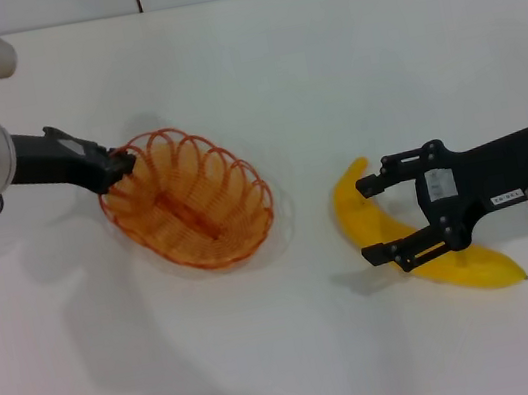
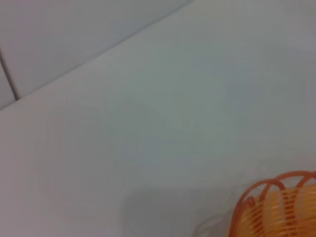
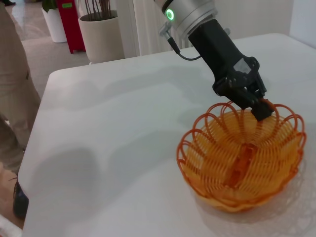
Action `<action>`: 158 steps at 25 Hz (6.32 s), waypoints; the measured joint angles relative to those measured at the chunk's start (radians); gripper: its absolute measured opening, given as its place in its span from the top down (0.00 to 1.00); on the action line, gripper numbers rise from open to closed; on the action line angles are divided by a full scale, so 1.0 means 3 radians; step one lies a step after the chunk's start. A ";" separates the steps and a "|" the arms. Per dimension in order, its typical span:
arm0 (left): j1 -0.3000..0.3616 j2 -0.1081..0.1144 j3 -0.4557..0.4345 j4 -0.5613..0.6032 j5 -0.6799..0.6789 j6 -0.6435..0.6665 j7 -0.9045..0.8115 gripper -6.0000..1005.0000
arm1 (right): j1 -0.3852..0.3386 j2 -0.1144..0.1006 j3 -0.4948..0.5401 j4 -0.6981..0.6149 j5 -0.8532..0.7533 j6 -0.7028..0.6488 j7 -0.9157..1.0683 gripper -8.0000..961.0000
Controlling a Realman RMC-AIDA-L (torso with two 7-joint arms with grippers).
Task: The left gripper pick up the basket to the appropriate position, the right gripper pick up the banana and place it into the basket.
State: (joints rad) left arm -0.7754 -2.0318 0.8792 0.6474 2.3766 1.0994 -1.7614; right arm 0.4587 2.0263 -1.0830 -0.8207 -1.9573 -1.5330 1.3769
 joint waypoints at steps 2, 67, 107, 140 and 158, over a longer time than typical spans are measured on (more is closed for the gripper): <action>0.0019 -0.0002 0.0067 0.0000 -0.0133 0.0016 0.0010 0.91 | -0.0003 0.0000 0.0000 0.0000 0.0000 0.0000 0.0002 0.09; 0.0464 -0.0002 0.0041 -0.0316 -0.1209 -0.0337 0.0032 0.81 | 0.0056 0.0005 -0.0031 0.0092 -0.0092 0.0053 -0.0012 0.09; 0.1031 -0.0024 0.0066 -0.0522 -0.2935 0.0051 0.2383 0.39 | 0.0061 0.0006 -0.0010 0.0159 -0.0087 0.0076 -0.0023 0.09; 0.0177 0.0405 0.0147 0.0596 -0.0321 0.0744 -0.1329 0.39 | 0.0104 0.0005 -0.0036 0.0146 -0.0090 0.0051 0.0007 0.09; -0.0076 0.0219 0.0148 0.0402 0.0235 0.0478 -0.1380 0.40 | 0.0147 0.0005 -0.0041 0.0164 -0.0103 0.0048 0.0007 0.09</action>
State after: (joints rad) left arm -0.7982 -1.9661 0.9235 0.7678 2.4470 1.2429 -2.1755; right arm 0.5028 2.0278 -1.0952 -0.7715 -1.9882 -1.5187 1.3791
